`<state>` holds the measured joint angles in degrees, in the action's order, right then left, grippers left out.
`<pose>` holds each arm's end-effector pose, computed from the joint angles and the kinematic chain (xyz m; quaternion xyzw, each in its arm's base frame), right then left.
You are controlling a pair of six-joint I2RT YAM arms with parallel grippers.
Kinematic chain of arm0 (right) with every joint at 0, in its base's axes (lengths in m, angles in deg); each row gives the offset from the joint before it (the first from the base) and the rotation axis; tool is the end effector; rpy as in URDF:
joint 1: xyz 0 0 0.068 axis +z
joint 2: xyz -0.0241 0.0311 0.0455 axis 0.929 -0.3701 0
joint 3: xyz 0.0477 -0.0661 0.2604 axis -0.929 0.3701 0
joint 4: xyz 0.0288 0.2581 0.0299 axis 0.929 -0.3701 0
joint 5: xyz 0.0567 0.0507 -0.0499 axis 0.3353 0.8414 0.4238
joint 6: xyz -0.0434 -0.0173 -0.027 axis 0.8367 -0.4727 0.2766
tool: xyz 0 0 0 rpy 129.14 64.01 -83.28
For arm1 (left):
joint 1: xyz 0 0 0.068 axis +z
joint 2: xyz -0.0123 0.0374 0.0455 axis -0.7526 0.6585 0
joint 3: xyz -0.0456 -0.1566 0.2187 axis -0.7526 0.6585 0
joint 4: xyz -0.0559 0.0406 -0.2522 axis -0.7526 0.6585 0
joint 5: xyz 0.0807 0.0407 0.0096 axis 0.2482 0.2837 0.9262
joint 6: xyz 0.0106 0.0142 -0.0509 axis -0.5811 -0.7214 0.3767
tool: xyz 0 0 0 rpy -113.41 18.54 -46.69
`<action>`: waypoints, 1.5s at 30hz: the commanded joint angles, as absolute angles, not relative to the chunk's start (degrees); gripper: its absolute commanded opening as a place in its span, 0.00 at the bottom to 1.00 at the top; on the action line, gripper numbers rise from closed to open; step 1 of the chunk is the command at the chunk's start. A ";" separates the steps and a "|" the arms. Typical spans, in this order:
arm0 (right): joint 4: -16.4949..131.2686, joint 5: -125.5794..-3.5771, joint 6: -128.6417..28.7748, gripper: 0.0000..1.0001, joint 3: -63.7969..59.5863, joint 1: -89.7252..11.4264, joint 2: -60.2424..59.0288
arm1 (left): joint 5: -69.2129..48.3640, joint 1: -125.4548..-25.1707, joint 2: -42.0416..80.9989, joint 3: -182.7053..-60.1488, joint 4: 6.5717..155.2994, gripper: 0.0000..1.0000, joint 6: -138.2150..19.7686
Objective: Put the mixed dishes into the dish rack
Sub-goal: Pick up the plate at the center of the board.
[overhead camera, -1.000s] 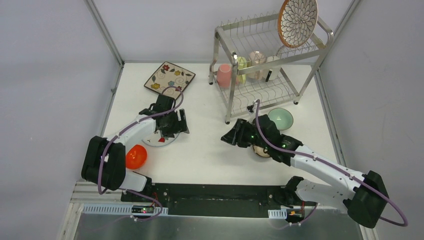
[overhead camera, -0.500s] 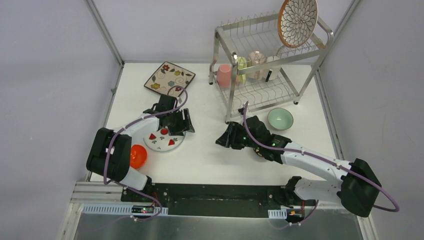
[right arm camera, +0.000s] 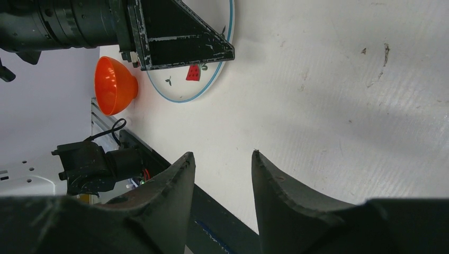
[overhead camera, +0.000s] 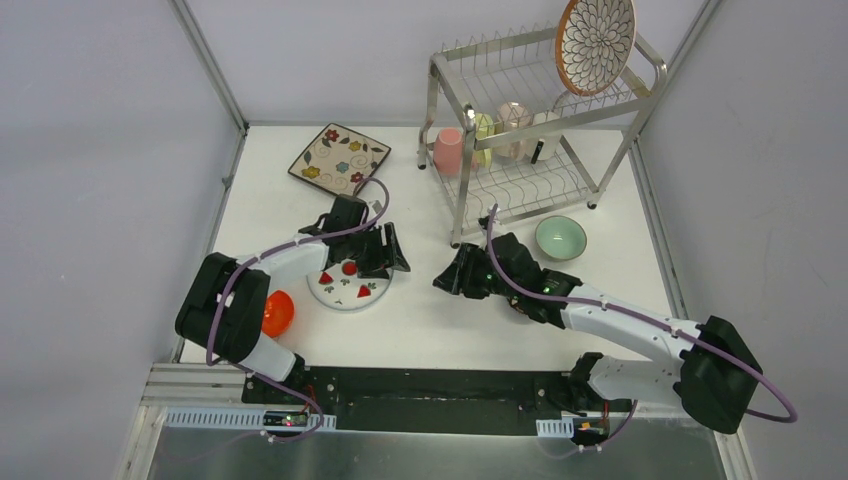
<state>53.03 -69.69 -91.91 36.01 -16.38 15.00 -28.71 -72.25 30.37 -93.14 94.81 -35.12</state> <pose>0.1511 0.1952 0.2323 -0.0343 0.8776 0.3802 0.2900 0.2564 -0.1285 0.1702 -0.0286 0.9284 -0.3377 0.1525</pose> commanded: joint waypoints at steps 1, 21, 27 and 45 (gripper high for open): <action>55.94 -71.23 -92.96 0.46 36.02 -15.84 14.37 | -31.49 -74.43 30.97 -93.07 92.45 0.64 -32.01; 60.06 -82.04 -97.55 0.47 31.13 -12.48 3.62 | -4.70 -73.52 7.66 -113.83 121.38 0.97 -56.11; 61.81 -81.53 -95.52 0.49 28.02 -11.76 -1.75 | 0.44 -73.54 -3.49 -109.61 121.69 0.99 -61.00; 64.41 -83.89 -93.22 0.52 18.99 -9.48 -18.88 | 3.00 -73.60 -14.25 -103.09 119.01 0.99 -63.07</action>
